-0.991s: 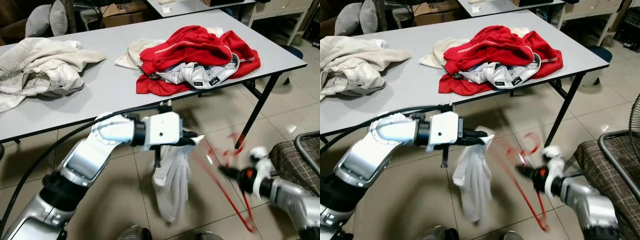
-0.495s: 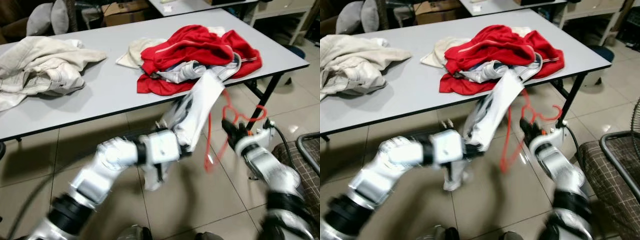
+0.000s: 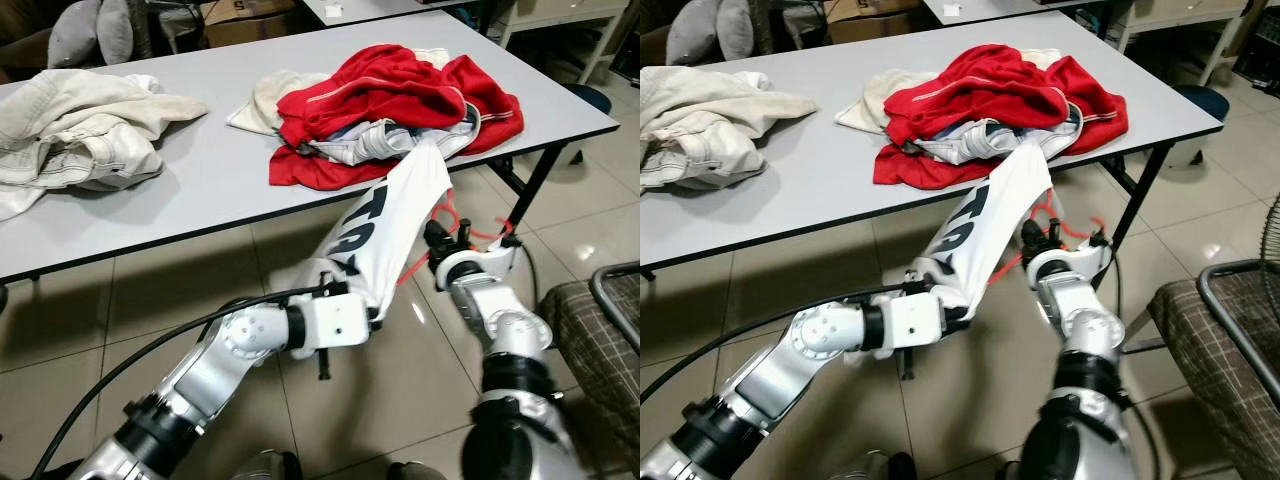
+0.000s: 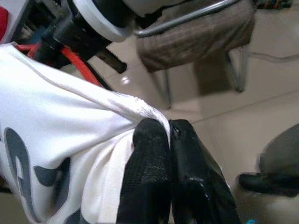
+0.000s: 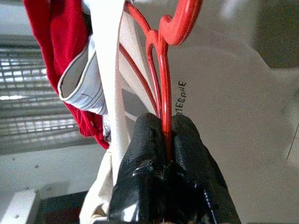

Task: Hang hanger

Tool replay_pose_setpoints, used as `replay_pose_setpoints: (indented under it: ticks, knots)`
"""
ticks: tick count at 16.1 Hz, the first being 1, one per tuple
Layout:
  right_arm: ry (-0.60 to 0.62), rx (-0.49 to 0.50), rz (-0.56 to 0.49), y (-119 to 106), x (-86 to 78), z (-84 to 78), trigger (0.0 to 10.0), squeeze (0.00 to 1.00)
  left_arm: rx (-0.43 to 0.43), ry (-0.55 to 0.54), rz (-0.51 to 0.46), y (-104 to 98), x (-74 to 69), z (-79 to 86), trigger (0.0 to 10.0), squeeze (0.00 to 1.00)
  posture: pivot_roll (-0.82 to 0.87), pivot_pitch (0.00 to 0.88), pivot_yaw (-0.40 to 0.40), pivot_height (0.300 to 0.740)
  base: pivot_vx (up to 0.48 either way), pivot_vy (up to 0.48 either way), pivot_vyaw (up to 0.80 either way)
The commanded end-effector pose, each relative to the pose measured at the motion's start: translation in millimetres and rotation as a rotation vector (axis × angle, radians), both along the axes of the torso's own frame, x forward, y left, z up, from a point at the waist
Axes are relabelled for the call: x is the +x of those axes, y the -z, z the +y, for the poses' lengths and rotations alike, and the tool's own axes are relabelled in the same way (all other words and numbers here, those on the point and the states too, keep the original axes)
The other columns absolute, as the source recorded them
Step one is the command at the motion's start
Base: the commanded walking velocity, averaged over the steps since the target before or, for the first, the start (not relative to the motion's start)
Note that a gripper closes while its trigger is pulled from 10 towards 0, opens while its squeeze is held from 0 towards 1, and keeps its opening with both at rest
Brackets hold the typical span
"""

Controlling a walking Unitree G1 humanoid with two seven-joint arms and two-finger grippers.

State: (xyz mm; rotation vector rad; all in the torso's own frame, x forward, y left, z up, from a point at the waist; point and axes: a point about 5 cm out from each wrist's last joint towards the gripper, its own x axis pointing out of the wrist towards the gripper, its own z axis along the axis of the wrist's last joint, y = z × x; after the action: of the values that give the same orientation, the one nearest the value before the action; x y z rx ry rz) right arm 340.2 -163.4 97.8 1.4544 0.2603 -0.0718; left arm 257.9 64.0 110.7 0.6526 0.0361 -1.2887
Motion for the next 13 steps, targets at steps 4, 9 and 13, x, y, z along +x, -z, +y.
replay_pose_setpoints:
  ticks: [4,9,13]
  knots:
    - [0.125,-0.01,-0.019,-8.1,0.2,-21.0,10.0,0.0,-0.034,0.155,0.175,7.2,-29.6,-6.3,0.0,0.0,-0.03,0.108,0.039,0.74,0.0,0.0,0.0]
    - [-0.014,-0.202,-0.019,-9.9,1.7,2.5,10.0,0.0,-0.319,0.197,0.247,-32.3,-33.3,-38.3,0.0,0.0,-0.03,0.103,0.035,0.74,0.0,0.0,0.0]
    - [-0.21,-0.428,-0.04,-7.5,-6.1,21.2,10.0,0.0,-0.465,0.111,0.227,-58.7,-14.9,-35.2,0.0,0.0,-0.03,0.09,0.038,0.74,0.0,0.0,0.0]
